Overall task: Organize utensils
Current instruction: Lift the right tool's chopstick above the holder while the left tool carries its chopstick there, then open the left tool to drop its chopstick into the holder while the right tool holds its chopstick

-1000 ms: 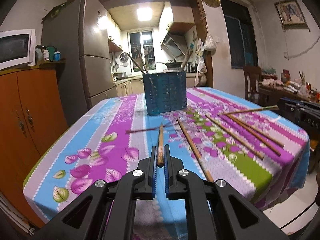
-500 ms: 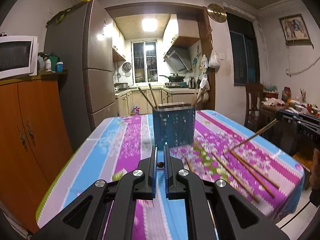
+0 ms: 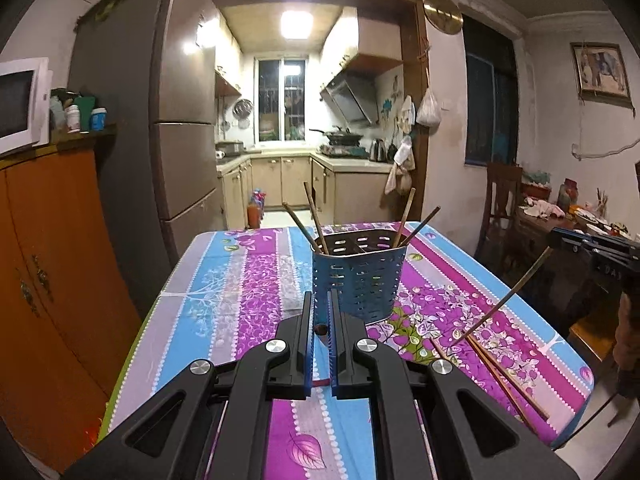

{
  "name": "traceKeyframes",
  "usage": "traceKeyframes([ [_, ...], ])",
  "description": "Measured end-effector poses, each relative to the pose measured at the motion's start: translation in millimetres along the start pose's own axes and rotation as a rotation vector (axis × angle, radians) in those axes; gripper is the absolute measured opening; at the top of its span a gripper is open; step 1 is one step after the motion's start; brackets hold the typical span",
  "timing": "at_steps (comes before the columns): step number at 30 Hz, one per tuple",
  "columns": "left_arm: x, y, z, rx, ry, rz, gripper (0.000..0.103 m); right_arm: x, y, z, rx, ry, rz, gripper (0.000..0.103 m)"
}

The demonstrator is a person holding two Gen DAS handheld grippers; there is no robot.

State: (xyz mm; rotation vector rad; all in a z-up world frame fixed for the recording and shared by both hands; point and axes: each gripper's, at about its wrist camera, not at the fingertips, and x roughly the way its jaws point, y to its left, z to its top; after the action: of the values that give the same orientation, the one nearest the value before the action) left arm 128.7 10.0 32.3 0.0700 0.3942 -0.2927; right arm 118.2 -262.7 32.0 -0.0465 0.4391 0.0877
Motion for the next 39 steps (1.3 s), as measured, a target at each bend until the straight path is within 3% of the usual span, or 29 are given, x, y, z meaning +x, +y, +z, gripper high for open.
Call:
traceKeyframes([
  [10, 26, 4, 51, -0.003, 0.078, -0.057, 0.007, 13, -13, 45, 0.007, 0.066, 0.008, 0.005],
  [19, 28, -12, 79, 0.006, 0.126, -0.101, 0.007, 14, -27, 80, 0.081, 0.139, 0.089, 0.005],
  [34, 14, -23, 142, 0.013, 0.027, -0.104, 0.001, -17, -8, 139, 0.053, 0.053, 0.136, 0.005],
  [39, 14, -27, 152, 0.079, -0.011, -0.062, 0.001, -19, 1, 154, 0.039, 0.027, 0.15, 0.005],
])
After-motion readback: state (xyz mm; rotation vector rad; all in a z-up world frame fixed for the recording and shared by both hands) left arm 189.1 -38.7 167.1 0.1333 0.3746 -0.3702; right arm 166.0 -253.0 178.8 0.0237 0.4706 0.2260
